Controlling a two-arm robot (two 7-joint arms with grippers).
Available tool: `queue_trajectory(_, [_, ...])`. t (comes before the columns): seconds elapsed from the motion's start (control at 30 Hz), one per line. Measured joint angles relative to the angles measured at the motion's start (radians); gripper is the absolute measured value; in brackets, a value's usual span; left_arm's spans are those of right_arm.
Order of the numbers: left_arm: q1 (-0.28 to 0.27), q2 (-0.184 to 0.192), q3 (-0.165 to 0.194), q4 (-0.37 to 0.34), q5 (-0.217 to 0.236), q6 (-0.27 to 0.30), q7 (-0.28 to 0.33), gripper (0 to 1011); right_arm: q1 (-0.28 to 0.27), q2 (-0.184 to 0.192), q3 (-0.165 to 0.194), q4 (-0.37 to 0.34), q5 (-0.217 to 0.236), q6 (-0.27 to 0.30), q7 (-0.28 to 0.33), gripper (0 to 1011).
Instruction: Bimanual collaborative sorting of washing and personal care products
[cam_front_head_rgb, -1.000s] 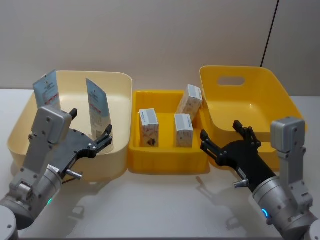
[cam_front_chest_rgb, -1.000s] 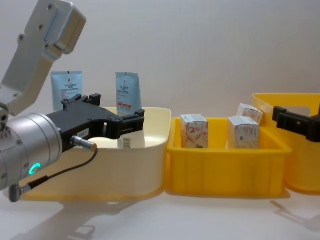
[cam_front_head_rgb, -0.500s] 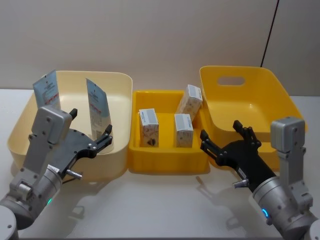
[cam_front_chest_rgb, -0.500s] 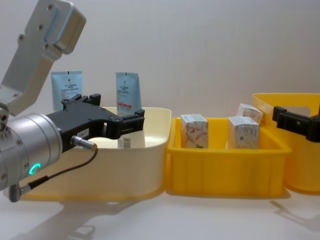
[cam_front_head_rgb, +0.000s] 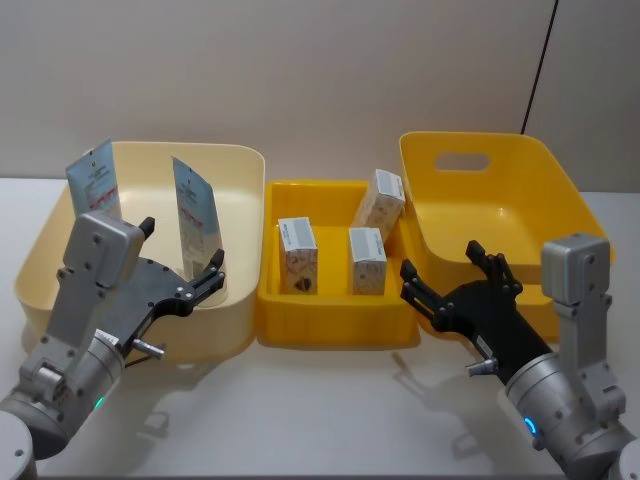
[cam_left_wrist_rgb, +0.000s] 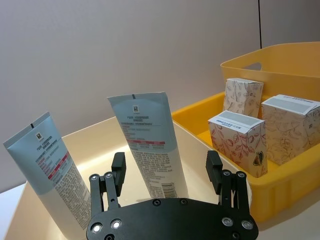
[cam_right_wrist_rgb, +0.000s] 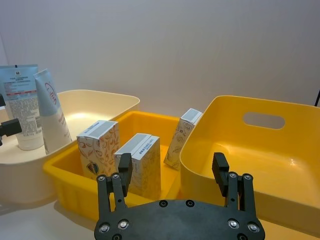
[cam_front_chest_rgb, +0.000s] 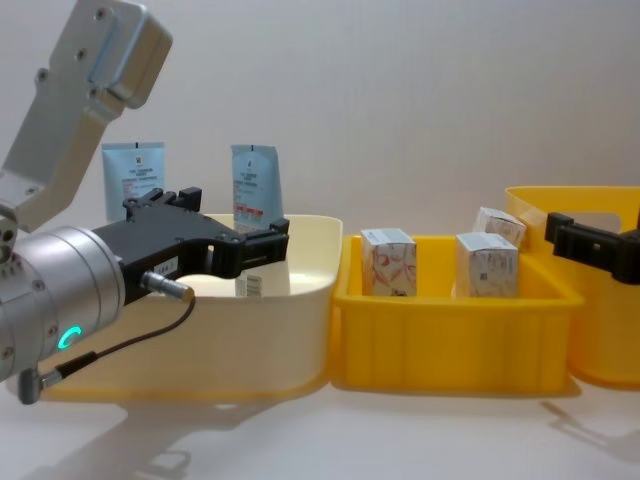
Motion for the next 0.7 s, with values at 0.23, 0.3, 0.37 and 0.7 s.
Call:
queue_trajectory(0.23, [0.000, 0.000, 0.000, 0.000, 0.000, 0.000, 0.000, 1000, 0.000, 0.000, 0.000, 0.000, 0.000, 0.000, 0.000, 998])
queue_trajectory(0.3, [0.000, 0.000, 0.000, 0.000, 0.000, 0.000, 0.000, 1000, 0.000, 0.000, 0.000, 0.000, 0.000, 0.000, 0.000, 999])
queue_trajectory(0.37, [0.000, 0.000, 0.000, 0.000, 0.000, 0.000, 0.000, 1000, 0.001, -0.001, 0.000, 0.000, 0.000, 0.000, 0.000, 998])
queue_trajectory(0.7, [0.000, 0.000, 0.000, 0.000, 0.000, 0.000, 0.000, 1000, 0.043, -0.026, -0.023, -0.025, -0.019, 0.042, -0.009, 998])
